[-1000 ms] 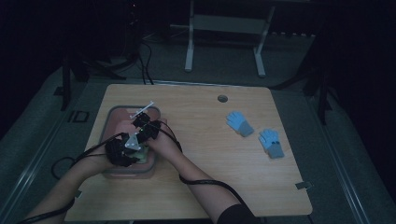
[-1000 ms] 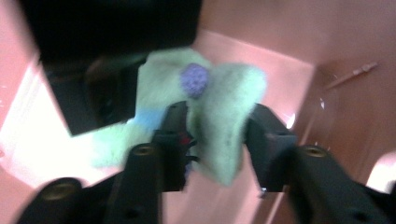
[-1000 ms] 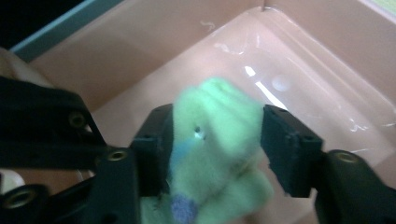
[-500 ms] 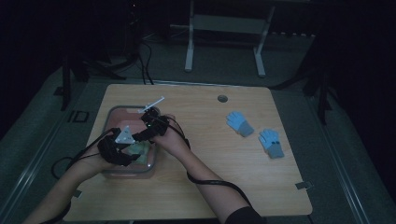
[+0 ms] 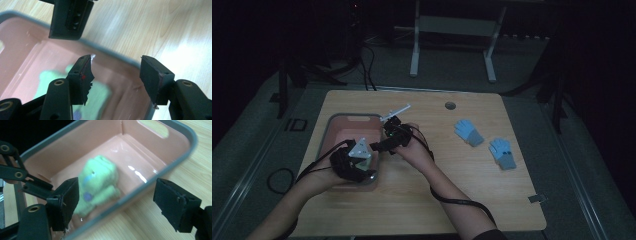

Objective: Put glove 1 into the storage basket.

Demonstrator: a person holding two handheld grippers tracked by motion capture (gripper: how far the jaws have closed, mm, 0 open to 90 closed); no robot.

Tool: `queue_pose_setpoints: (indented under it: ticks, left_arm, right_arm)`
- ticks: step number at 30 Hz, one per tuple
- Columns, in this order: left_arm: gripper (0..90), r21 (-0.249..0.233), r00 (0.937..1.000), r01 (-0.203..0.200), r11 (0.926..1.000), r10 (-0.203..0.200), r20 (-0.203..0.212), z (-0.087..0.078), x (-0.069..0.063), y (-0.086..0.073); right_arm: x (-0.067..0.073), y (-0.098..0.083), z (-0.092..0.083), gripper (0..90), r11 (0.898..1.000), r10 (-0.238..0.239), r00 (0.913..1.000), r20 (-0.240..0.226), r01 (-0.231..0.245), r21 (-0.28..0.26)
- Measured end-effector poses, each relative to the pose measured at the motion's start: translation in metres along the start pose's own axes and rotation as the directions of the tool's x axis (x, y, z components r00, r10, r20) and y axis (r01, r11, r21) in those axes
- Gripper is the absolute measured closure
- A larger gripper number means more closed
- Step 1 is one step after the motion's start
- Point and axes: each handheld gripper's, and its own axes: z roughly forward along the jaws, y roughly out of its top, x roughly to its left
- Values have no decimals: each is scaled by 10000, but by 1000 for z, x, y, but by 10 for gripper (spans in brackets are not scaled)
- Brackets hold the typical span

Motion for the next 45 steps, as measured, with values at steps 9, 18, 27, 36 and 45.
queue_pose_setpoints:
  ticks: [9, 18, 27, 36, 45]
  left_arm:
    - [442, -430, 9991, -138, 9990, 154, 386, 11, -16, 26]
    - [442, -489, 9983, 180, 9986, -152, 570, 31, -33, 45]
    - [419, -669, 9943, 261, 9974, -190, 1052, 51, -51, 55]
    - [266, -716, 9900, 267, 9971, -164, 1403, 73, -66, 61]
    - [110, -736, 9853, 426, 9964, -297, 1682, 96, -77, 51]
  right_arm:
    - [-22, -26, -25, 185, 9995, 320, 9992, 245, -320, -29]
    - [-39, -50, -44, 174, 9991, 185, 9977, 656, -160, -393]
    - [-55, -78, -59, 142, 9984, 289, 9937, 1082, -235, -511]
    - [-62, -100, -76, 139, 9981, 297, 9920, 1227, -227, -581]
    - [-70, -124, -91, 124, 9963, 636, 9938, 913, -579, -636]
